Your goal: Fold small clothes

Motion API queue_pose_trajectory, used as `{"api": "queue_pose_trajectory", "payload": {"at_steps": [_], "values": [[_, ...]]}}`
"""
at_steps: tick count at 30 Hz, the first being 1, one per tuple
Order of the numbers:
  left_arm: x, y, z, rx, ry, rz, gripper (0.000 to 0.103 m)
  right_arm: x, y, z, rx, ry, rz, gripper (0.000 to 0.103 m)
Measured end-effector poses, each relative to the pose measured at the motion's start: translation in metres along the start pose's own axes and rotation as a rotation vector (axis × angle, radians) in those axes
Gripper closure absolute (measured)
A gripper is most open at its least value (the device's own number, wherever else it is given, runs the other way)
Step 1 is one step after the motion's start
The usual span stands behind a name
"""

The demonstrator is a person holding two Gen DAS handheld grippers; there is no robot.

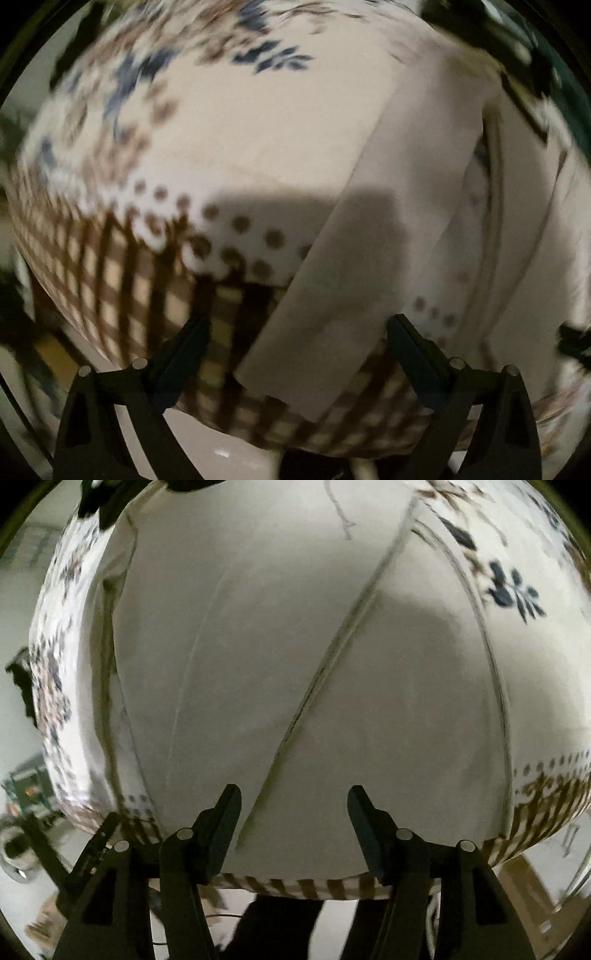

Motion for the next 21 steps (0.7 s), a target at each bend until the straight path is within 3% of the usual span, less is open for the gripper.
{"api": "queue_pose_trajectory", "payload": {"at_steps": [4, 6, 9, 10, 12, 14, 15, 18, 20, 21], "values": [[0.027, 0.003, 0.017, -0.046, -0.006, 0.182, 0.004, 0.006, -0.014, -0.003, 0.023, -0.007, -0.034, 0.041], [0.074, 0.016, 0.035, -0.101, 0.121, 0.286, 0.005, 0.006, -0.015, -0.004, 0.028, -0.021, -0.021, 0.041], [0.135, 0.034, 0.049, -0.141, 0.321, 0.291, 0.005, 0.006, -0.016, -0.006, 0.023, -0.012, -0.008, 0.041], [0.145, 0.037, 0.052, -0.142, 0.353, 0.274, 0.005, 0.005, -0.016, -0.007, 0.024, -0.006, -0.009, 0.041], [0.144, 0.035, 0.052, -0.110, 0.380, 0.150, 0.005, 0.002, -0.019, -0.007, 0.030, -0.009, -0.010, 0.041], [0.126, 0.022, 0.048, -0.037, 0.397, -0.015, 0.005, -0.005, -0.022, -0.006, 0.039, -0.028, -0.016, 0.041], [0.109, 0.011, 0.035, 0.028, 0.422, -0.138, 0.005, -0.003, -0.023, -0.003, 0.042, -0.041, -0.015, 0.041], [0.063, -0.016, 0.004, 0.175, 0.438, -0.332, 0.005, -0.002, -0.026, 0.000, 0.048, -0.064, -0.013, 0.041], [0.045, -0.021, -0.008, 0.205, 0.433, -0.344, 0.023, -0.001, -0.025, 0.003, 0.048, -0.061, -0.025, 0.041], [0.040, -0.019, -0.010, 0.186, 0.425, -0.311, 0.054, 0.002, -0.026, 0.005, 0.049, -0.058, -0.032, 0.041]]}}
Point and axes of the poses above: each gripper's, at about its wrist camera, not at the fingertips, and y roughly against the way its jaws point, x to its left, z to its top, the point moved 7 cm from there along -y, roughly the way its jaws point
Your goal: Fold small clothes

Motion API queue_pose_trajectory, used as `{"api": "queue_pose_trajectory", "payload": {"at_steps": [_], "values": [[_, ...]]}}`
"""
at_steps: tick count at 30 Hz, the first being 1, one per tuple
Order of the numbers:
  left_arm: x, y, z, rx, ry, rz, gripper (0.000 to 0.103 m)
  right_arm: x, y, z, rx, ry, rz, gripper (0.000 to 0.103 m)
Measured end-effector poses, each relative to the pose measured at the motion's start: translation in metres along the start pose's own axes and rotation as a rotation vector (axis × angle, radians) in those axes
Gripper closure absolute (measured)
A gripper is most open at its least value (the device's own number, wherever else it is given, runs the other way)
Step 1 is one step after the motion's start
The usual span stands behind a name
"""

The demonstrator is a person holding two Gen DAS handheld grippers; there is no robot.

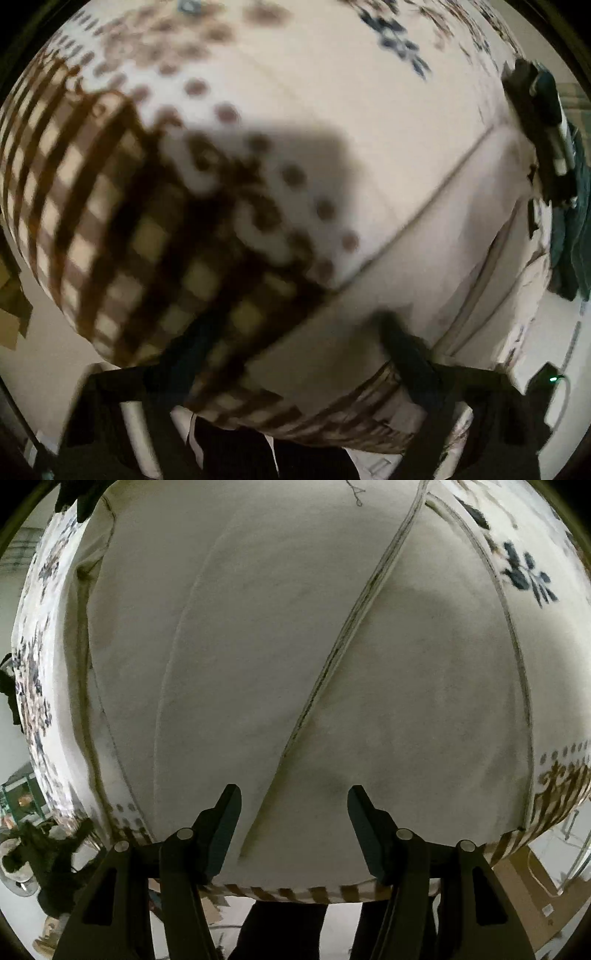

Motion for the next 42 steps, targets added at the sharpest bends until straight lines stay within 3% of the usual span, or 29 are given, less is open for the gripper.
{"api": "queue_pose_trajectory", "payload": {"at_steps": [1, 2, 5, 6, 8, 11, 15, 17, 19, 21, 24, 26, 29, 31, 35, 39, 40, 42], "values": [[-0.001, 0.003, 0.000, -0.020, -0.006, 0.019, 0.083, 0.003, -0.001, 0.000, 0.001, 0.002, -0.005, 0.041], [-0.005, 0.014, 0.001, -0.058, -0.013, 0.013, 0.095, 0.001, -0.001, 0.000, 0.002, 0.005, -0.013, 0.041], [-0.015, 0.070, 0.013, -0.209, -0.034, -0.034, 0.098, 0.003, -0.001, 0.000, -0.002, 0.004, -0.028, 0.041], [-0.023, 0.102, 0.018, -0.290, -0.081, -0.043, 0.098, -0.001, 0.001, 0.002, -0.001, 0.004, -0.031, 0.041], [-0.025, 0.133, 0.023, -0.367, -0.135, -0.032, 0.098, -0.005, -0.001, 0.002, 0.007, -0.003, -0.036, 0.041], [0.009, 0.141, 0.046, -0.392, -0.128, 0.033, 0.093, -0.009, -0.003, 0.002, 0.024, -0.024, -0.024, 0.041], [0.079, 0.111, 0.027, -0.274, 0.095, 0.068, 0.091, -0.011, 0.006, 0.005, 0.021, -0.024, -0.014, 0.041], [0.098, 0.101, 0.013, -0.239, 0.214, 0.006, 0.081, -0.007, 0.011, 0.007, 0.013, -0.005, -0.013, 0.041], [0.104, 0.092, 0.004, -0.202, 0.307, -0.091, 0.048, -0.002, 0.013, 0.006, 0.008, 0.010, -0.015, 0.041], [0.100, 0.083, 0.006, -0.201, 0.359, -0.203, 0.042, 0.002, 0.014, 0.010, 0.002, 0.015, -0.019, 0.041], [0.082, 0.067, 0.014, -0.179, 0.382, -0.280, 0.043, -0.007, 0.013, 0.014, 0.003, 0.006, -0.024, 0.041], [0.074, 0.056, 0.026, -0.176, 0.364, -0.253, 0.043, -0.013, 0.015, 0.016, 0.007, -0.006, -0.029, 0.041], [0.064, 0.056, 0.039, -0.231, 0.309, -0.133, 0.050, -0.025, 0.021, 0.020, 0.000, -0.023, -0.031, 0.041], [0.059, 0.064, 0.042, -0.277, 0.241, -0.025, 0.099, -0.031, 0.026, 0.021, -0.010, -0.033, -0.033, 0.041], [0.038, 0.096, 0.039, -0.391, 0.084, 0.091, 0.100, -0.052, 0.044, 0.027, -0.038, -0.044, -0.060, 0.041], [-0.002, 0.145, 0.015, -0.505, -0.095, 0.135, 0.100, -0.068, 0.054, 0.033, -0.074, 0.015, -0.145, 0.041], [-0.012, 0.156, 0.006, -0.525, -0.139, 0.138, 0.100, -0.071, 0.057, 0.035, -0.085, 0.027, -0.145, 0.033], [-0.058, 0.175, -0.017, -0.573, -0.280, 0.142, 0.100, -0.081, 0.065, 0.038, -0.103, 0.042, -0.123, 0.026]]}}
Point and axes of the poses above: each gripper's, at about its wrist camera, not at the fingertips, and y roughly against the way its jaws point, x to its left, z to its top, the point moved 7 cm from there along -y, roughly the way its jaws point
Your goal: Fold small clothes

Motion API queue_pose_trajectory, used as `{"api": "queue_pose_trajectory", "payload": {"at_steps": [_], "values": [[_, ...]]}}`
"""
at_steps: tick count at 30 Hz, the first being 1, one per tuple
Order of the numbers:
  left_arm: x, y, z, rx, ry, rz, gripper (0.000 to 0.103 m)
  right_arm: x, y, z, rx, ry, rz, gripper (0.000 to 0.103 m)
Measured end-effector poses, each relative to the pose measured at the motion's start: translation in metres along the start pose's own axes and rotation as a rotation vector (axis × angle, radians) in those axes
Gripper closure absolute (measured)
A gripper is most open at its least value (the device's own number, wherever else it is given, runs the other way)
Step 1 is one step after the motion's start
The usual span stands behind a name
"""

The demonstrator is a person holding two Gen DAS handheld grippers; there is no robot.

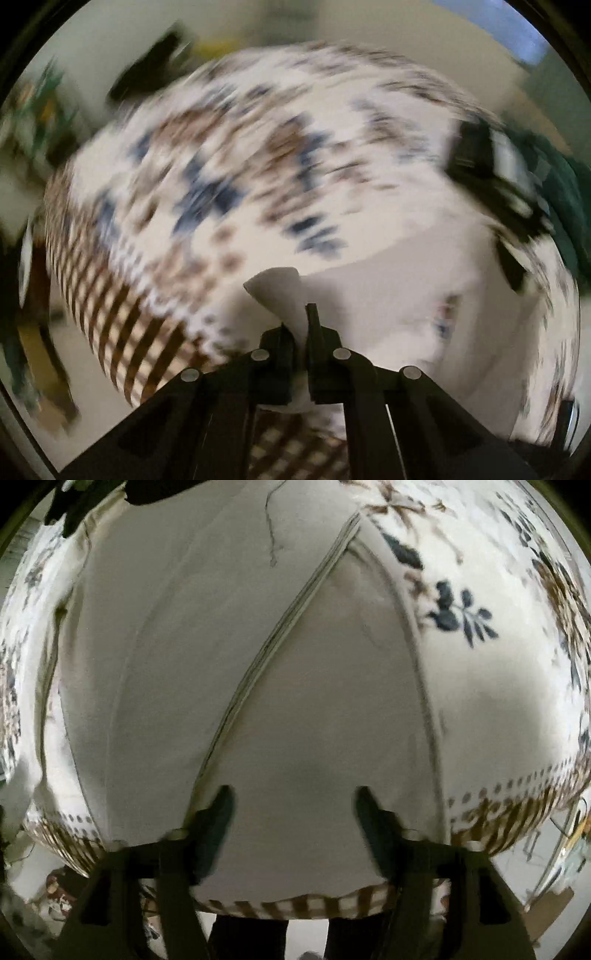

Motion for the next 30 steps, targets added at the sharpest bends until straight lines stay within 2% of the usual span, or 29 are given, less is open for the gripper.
{"api": "queue_pose_trajectory", "payload": {"at_steps": [1, 2, 4, 5, 7, 8, 12, 14, 16, 18, 20, 21, 23, 24, 25, 27, 30], "values": [[-0.029, 0.015, -0.003, -0.019, -0.078, -0.027, 0.100, -0.008, 0.004, 0.000, -0.004, 0.000, 0.023, 0.026], [-0.060, 0.010, 0.002, -0.020, -0.124, -0.043, 0.100, -0.017, 0.008, 0.000, -0.004, -0.003, 0.039, 0.026], [-0.126, 0.020, -0.014, -0.004, -0.258, -0.118, 0.100, -0.048, 0.020, 0.003, -0.010, -0.021, 0.055, 0.026], [-0.166, 0.028, -0.036, 0.016, -0.341, -0.172, 0.100, -0.062, 0.024, 0.003, -0.012, -0.034, 0.059, 0.026], [-0.221, 0.028, -0.066, 0.058, -0.440, -0.242, 0.100, -0.099, 0.032, 0.000, -0.006, -0.075, 0.067, 0.026], [-0.255, 0.029, -0.095, 0.093, -0.503, -0.287, 0.100, -0.118, 0.034, -0.003, -0.003, -0.102, 0.070, 0.026], [-0.333, 0.026, -0.171, 0.186, -0.661, -0.376, 0.100, -0.192, 0.042, -0.012, 0.000, -0.194, 0.068, 0.026], [-0.353, 0.021, -0.200, 0.222, -0.707, -0.395, 0.100, -0.226, 0.045, -0.017, 0.002, -0.227, 0.057, 0.026], [-0.363, 0.012, -0.225, 0.272, -0.732, -0.395, 0.099, -0.253, 0.048, -0.022, 0.005, -0.257, 0.057, 0.026], [-0.363, 0.000, -0.242, 0.326, -0.743, -0.359, 0.096, -0.280, 0.052, -0.027, 0.011, -0.280, 0.075, 0.026], [-0.362, -0.007, -0.247, 0.348, -0.740, -0.336, 0.095, -0.304, 0.056, -0.031, 0.018, -0.279, 0.102, 0.026], [-0.356, -0.009, -0.247, 0.347, -0.735, -0.298, 0.094, -0.310, 0.058, -0.035, 0.021, -0.277, 0.120, 0.026], [-0.344, -0.017, -0.235, 0.351, -0.701, -0.281, 0.087, -0.317, 0.063, -0.041, 0.026, -0.270, 0.182, 0.026], [-0.334, -0.018, -0.227, 0.346, -0.663, -0.270, 0.072, -0.317, 0.067, -0.042, 0.025, -0.266, 0.225, 0.026], [-0.324, -0.021, -0.219, 0.339, -0.638, -0.250, 0.050, -0.315, 0.070, -0.045, 0.020, -0.261, 0.262, 0.026], [-0.293, -0.023, -0.199, 0.318, -0.571, -0.182, 0.022, -0.297, 0.076, -0.046, 0.018, -0.230, 0.349, 0.026], [-0.244, -0.031, -0.178, 0.303, -0.472, -0.080, 0.022, -0.262, 0.078, -0.044, 0.039, -0.181, 0.454, 0.026]]}}
Point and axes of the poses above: each gripper's, at about its wrist camera, not at the fingertips, and y roughly against the way its jaws point, x to its left, z to its top, the point moved 7 cm from there along -y, roughly the way its jaws point
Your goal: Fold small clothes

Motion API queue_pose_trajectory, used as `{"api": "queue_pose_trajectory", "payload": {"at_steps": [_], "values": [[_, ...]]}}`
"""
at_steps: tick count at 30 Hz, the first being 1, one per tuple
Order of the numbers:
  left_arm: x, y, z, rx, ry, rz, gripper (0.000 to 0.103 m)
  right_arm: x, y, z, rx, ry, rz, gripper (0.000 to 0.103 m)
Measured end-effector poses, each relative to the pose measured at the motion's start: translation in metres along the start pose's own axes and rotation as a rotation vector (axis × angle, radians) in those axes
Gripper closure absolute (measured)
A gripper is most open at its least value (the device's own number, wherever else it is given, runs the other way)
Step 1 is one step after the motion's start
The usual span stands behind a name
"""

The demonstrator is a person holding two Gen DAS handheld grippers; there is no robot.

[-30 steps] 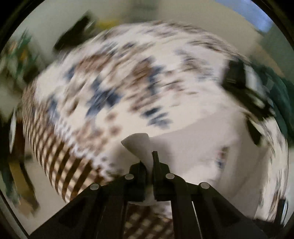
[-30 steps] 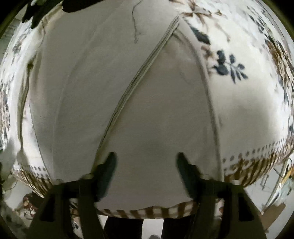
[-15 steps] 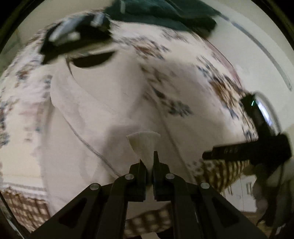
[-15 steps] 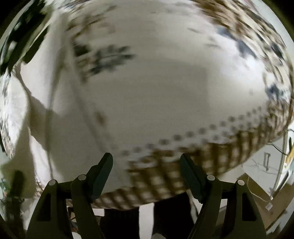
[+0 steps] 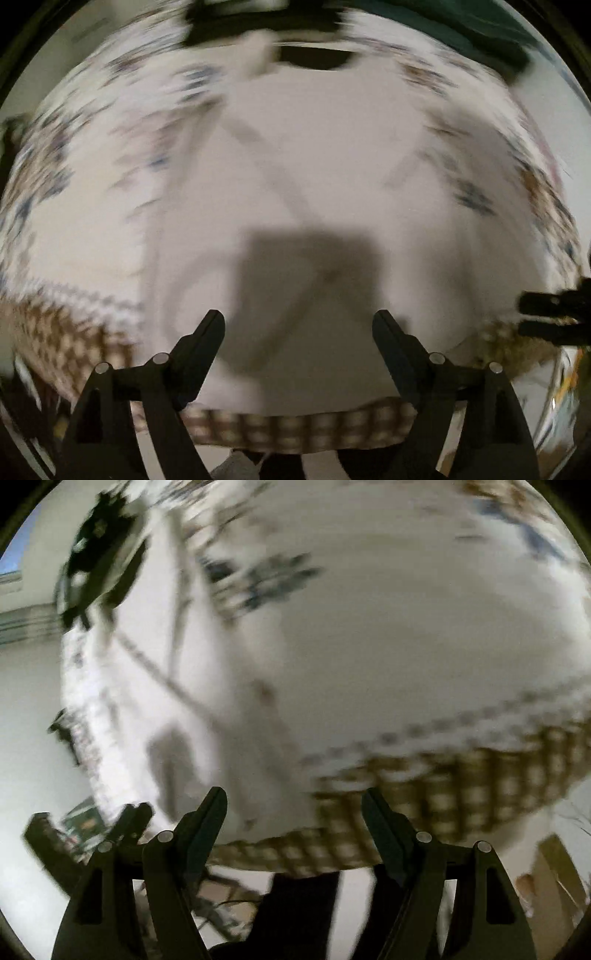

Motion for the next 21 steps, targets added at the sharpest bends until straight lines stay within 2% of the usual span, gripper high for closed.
{"api": "queue_pose_trajectory", "payload": {"at_steps": [3, 6, 9, 11, 13, 14, 16, 19, 21], "values": [[0.051, -0.007, -0.007, 0.022, 0.103, 0.078, 0.022, 0.019, -0.026, -0.005, 0.054, 0.020, 0.037, 0.026], [0.091, -0.013, -0.015, 0.047, 0.191, 0.135, 0.022, 0.014, -0.047, -0.002, 0.066, 0.052, -0.047, 0.027], [0.108, -0.016, -0.013, 0.055, 0.227, 0.164, 0.022, -0.008, -0.062, -0.011, 0.101, 0.061, -0.195, 0.038], [0.113, -0.013, -0.003, 0.042, 0.237, 0.167, 0.022, -0.018, -0.059, -0.014, 0.120, 0.050, -0.212, 0.038], [0.113, -0.005, 0.020, 0.013, 0.234, 0.164, 0.022, -0.020, -0.041, -0.014, 0.114, 0.035, -0.205, 0.038], [0.109, -0.001, 0.042, -0.016, 0.225, 0.157, 0.022, -0.018, -0.031, -0.009, 0.098, 0.035, -0.207, 0.038], [0.101, 0.001, 0.076, -0.062, 0.201, 0.148, 0.022, -0.013, -0.006, 0.010, 0.046, 0.047, -0.209, 0.038], [0.084, 0.000, 0.150, -0.156, 0.142, 0.119, 0.022, 0.005, 0.024, 0.047, -0.030, 0.058, -0.206, 0.038], [0.063, -0.016, 0.208, -0.195, 0.056, 0.116, 0.022, 0.017, 0.037, 0.081, -0.076, 0.056, -0.201, 0.038]]}}
Point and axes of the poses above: each gripper's, at about its wrist camera, not at the fingertips, and y roughly against the way its jaws point, x to its left, z to its top, the point moved 7 cm from there along -y, roughly the way its jaws point
